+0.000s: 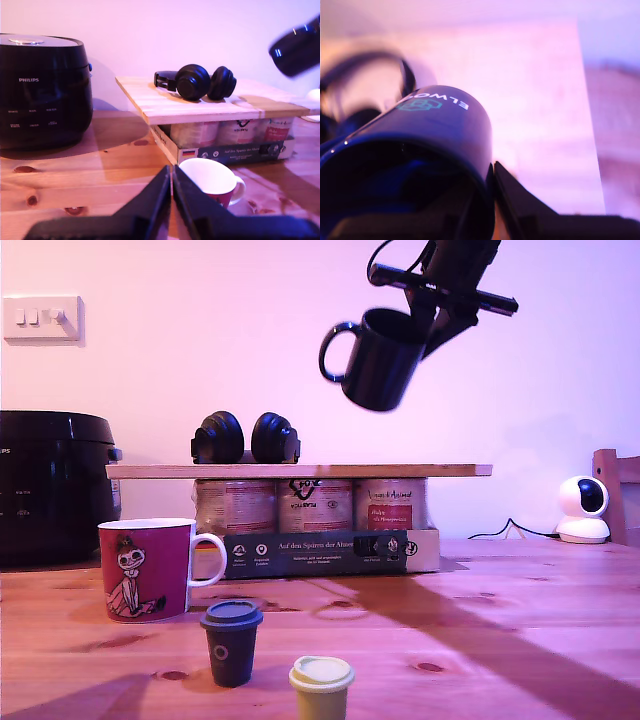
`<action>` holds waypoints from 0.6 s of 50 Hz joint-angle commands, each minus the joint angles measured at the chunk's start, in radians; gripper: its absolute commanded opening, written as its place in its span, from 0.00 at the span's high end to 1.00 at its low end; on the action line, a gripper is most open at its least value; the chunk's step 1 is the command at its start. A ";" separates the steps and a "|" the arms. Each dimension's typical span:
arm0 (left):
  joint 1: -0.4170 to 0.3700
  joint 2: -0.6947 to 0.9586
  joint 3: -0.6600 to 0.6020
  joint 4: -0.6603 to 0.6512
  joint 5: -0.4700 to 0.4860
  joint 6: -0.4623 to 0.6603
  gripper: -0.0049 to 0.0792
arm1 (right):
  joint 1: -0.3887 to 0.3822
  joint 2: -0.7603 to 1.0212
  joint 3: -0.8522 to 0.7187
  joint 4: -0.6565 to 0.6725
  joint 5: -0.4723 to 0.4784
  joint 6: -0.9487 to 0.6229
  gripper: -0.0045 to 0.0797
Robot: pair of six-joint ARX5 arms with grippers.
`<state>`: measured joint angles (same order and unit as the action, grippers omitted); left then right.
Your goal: Pick up the blue coffee cup and place it on the shelf behind you
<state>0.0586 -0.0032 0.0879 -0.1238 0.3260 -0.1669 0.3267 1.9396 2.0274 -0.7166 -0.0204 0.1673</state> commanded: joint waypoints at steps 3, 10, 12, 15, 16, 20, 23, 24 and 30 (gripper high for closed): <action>-0.005 -0.010 -0.001 -0.001 0.010 0.015 0.97 | 0.000 0.012 0.035 0.081 -0.033 -0.003 0.96; -0.005 -0.010 -0.001 -0.011 0.010 0.018 0.97 | -0.002 0.041 0.036 0.132 -0.034 -0.010 0.96; -0.005 -0.010 -0.001 -0.012 0.010 0.018 0.97 | -0.002 0.050 0.037 0.137 -0.037 -0.010 0.96; -0.005 -0.010 -0.001 -0.011 0.010 0.018 0.97 | -0.003 0.066 0.037 0.145 -0.044 -0.010 0.96; -0.005 -0.010 -0.001 -0.011 0.010 0.018 0.97 | -0.006 0.074 0.037 0.145 -0.048 -0.010 0.96; -0.005 -0.010 -0.001 -0.011 0.010 0.018 0.97 | -0.008 0.098 0.049 0.140 -0.053 -0.005 0.96; -0.005 -0.010 -0.001 -0.011 0.010 0.018 0.97 | -0.009 0.112 0.070 0.123 -0.058 -0.002 0.96; -0.005 -0.010 -0.001 -0.011 0.010 0.018 0.97 | -0.010 0.118 0.079 0.114 -0.058 0.000 0.96; -0.005 -0.010 -0.001 -0.012 0.010 0.018 0.97 | -0.015 0.137 0.130 0.066 -0.059 0.002 0.96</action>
<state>0.0586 -0.0032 0.0879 -0.1432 0.3332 -0.1535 0.3180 2.1204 2.0789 -0.6708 -0.0692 0.1600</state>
